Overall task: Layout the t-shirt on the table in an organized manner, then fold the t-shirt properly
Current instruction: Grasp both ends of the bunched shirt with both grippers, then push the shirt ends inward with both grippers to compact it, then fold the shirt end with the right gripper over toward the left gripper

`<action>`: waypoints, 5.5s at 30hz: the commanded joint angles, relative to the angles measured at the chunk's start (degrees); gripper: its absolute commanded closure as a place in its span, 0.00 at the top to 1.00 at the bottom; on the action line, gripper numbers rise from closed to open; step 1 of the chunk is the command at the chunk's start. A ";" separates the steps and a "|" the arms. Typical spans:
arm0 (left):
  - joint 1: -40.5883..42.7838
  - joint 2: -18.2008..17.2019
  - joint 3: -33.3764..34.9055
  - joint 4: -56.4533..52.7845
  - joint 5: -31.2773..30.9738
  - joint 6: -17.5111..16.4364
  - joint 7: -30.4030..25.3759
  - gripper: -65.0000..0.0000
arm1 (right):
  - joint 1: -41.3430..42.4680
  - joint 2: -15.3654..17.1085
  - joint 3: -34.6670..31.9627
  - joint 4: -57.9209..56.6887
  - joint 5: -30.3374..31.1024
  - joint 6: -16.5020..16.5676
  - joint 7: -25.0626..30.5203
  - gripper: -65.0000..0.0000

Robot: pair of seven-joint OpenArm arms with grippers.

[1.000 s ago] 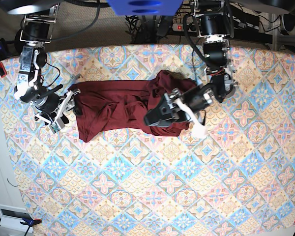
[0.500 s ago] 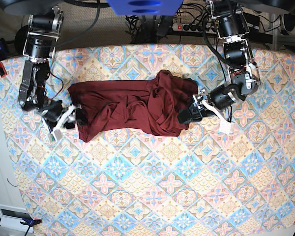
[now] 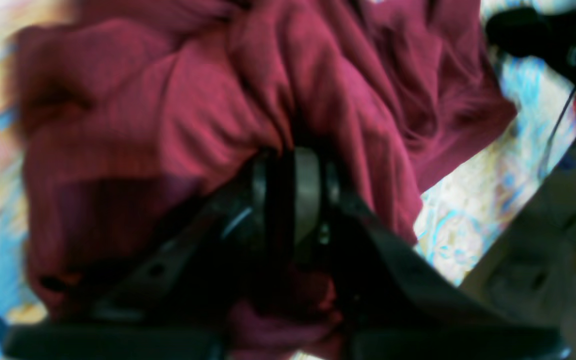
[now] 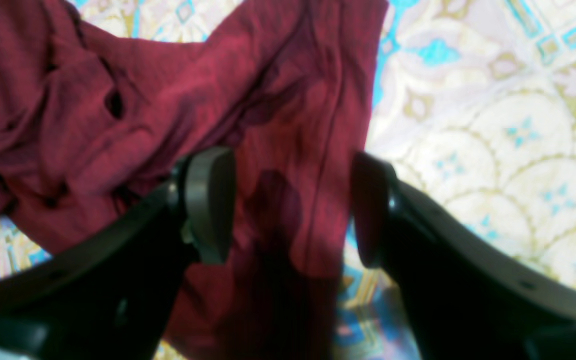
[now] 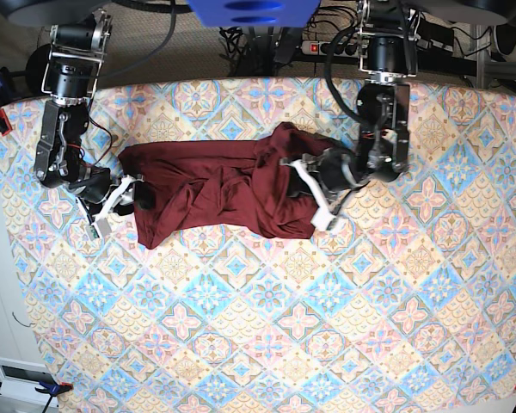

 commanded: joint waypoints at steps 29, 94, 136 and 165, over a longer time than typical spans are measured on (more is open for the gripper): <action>-0.76 2.50 -2.23 0.84 4.56 4.96 -1.07 0.42 | 1.25 0.86 2.87 -2.47 1.18 -0.19 1.20 0.54; 0.03 -3.48 -15.07 1.28 -22.69 4.96 -3.18 0.43 | -1.12 3.68 1.46 2.81 12.52 -0.10 -0.82 0.00; 3.63 -0.40 -4.69 0.93 -4.41 5.22 -3.45 0.43 | 8.72 -13.64 -39.06 18.72 -15.26 0.56 4.01 0.19; 2.49 -5.50 -13.13 1.81 -9.86 5.31 -2.83 0.43 | -1.91 -6.26 -27.55 27.42 -17.46 0.56 2.26 0.20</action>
